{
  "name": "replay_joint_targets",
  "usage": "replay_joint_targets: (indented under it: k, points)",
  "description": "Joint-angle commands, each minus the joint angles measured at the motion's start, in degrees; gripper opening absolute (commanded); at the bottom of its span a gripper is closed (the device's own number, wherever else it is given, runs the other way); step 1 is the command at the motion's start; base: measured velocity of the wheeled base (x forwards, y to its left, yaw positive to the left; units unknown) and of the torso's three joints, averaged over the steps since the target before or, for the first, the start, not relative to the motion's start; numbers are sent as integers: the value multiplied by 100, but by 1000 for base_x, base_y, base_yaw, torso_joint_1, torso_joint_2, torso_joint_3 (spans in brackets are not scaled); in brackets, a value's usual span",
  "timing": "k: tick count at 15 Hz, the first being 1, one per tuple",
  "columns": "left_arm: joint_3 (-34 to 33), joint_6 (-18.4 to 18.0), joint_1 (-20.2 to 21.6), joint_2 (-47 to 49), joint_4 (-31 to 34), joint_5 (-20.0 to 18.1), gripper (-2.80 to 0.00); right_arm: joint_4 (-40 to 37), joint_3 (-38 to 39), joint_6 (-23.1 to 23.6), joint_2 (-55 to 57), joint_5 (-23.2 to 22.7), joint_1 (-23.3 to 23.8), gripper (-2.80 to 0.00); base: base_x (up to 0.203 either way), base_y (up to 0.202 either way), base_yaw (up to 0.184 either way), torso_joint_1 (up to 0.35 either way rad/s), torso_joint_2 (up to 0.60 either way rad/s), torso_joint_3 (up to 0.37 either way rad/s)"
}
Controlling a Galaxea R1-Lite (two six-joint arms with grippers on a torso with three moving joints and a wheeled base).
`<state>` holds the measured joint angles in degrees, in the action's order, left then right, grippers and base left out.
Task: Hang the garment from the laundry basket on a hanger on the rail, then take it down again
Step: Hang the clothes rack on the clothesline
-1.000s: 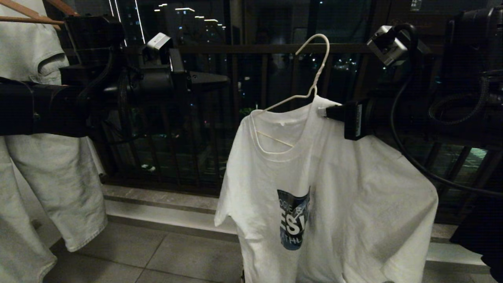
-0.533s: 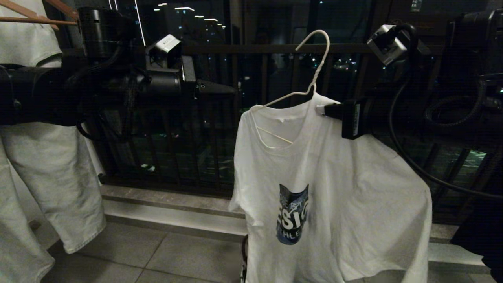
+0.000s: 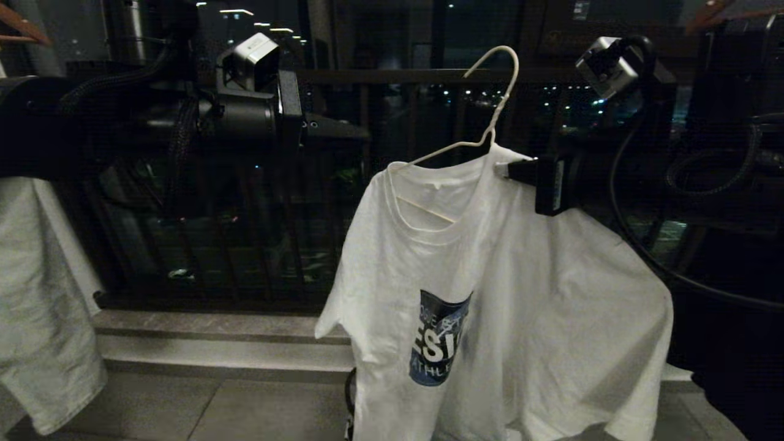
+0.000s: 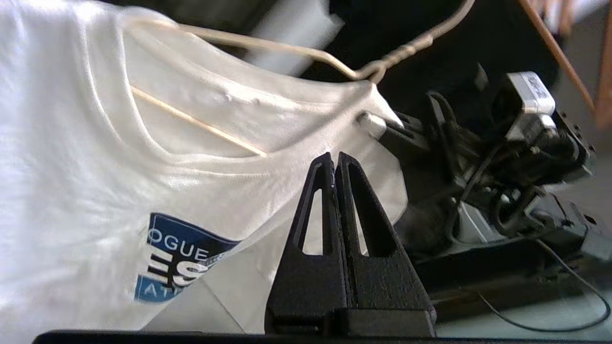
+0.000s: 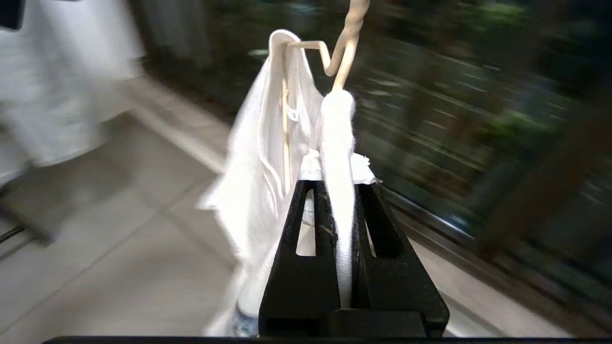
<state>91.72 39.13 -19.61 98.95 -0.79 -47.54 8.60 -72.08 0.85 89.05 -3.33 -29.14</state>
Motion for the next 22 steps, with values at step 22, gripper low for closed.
replay_joint_targets:
  k: [22]
  points:
    - [-49,16,1,-386,108,-18,-280,405,221,213,68,-1,40,-280,0,1,-21,73,-190,-119]
